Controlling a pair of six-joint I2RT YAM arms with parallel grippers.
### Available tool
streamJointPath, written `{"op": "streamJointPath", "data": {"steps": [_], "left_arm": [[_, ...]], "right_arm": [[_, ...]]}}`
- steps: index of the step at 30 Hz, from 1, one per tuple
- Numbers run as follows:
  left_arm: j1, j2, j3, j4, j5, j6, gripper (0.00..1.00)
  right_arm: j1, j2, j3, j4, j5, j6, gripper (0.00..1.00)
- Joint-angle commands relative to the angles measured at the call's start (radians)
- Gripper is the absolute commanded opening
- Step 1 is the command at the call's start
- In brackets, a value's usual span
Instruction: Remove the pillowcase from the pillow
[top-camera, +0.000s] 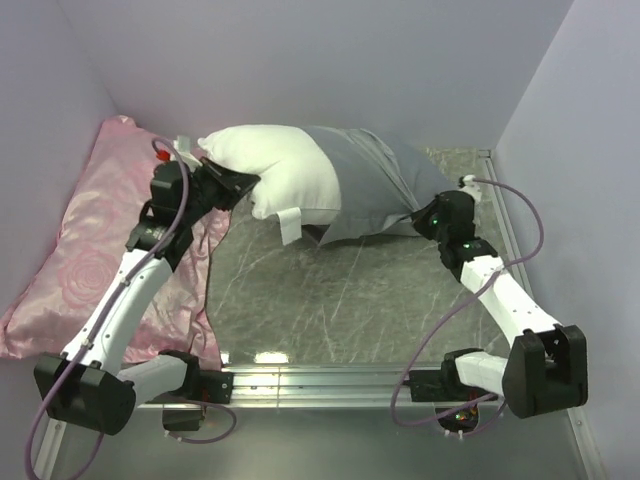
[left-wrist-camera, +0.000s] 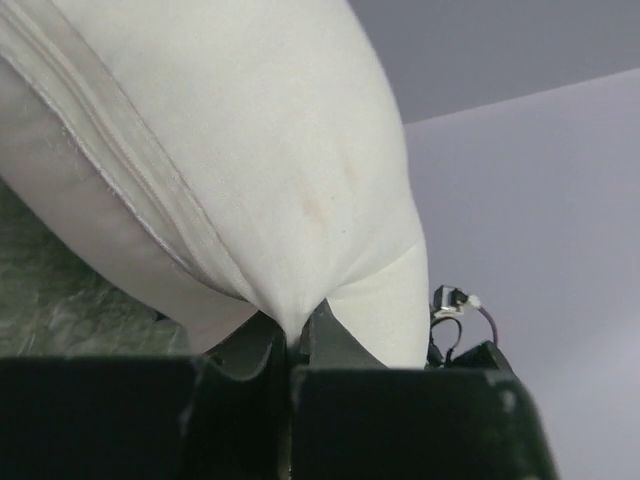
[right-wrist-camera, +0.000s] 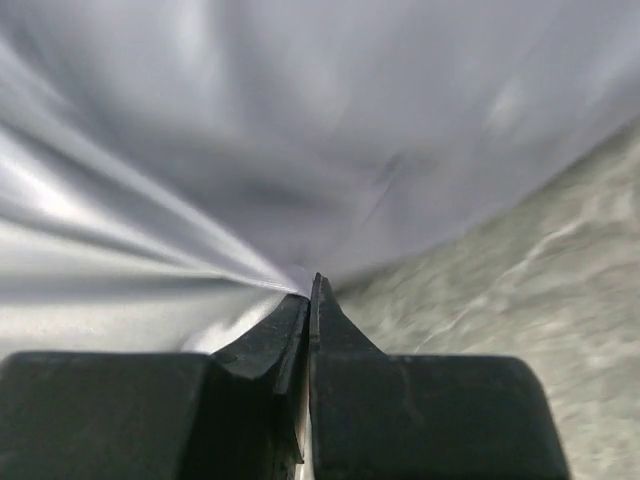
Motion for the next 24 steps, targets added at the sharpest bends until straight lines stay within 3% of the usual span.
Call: {"op": "streamJointPath", "data": {"steps": [1,4,8,12,16,17,24], "left_arm": [[0.076,-0.082,0.18,0.079,0.017,0.042,0.0],[0.134,-0.105,0.261,0.05,0.04,0.047,0.01],[0.214,-0.133,0.348,0.004,0.063,0.042,0.0],[0.277,-0.139,0.343,-0.012,0.106,0.035,0.01],[0.275,-0.122,0.194,0.03,0.176,-0.008,0.01],[0.277,-0.125,0.121,0.048,0.184,-0.014,0.01],[0.187,-0.126,-0.085,0.044,0.112,0.073,0.0]], "right_arm": [[-0.138,0.006,0.062,-0.076,0.045,0.008,0.0],[-0.189,0.019,0.102,-0.108,0.034,0.009,0.0],[-0.35,0.036,0.16,-0.148,-0.006,0.015,0.0],[-0.427,0.032,0.191,-0.162,-0.055,0.017,0.0],[-0.416,0.01,0.24,-0.191,-0.09,-0.005,0.0],[-0.397,0.006,0.272,-0.209,-0.036,-0.017,0.0],[-0.205,-0.094,0.318,-0.251,0.035,-0.083,0.0]]}}
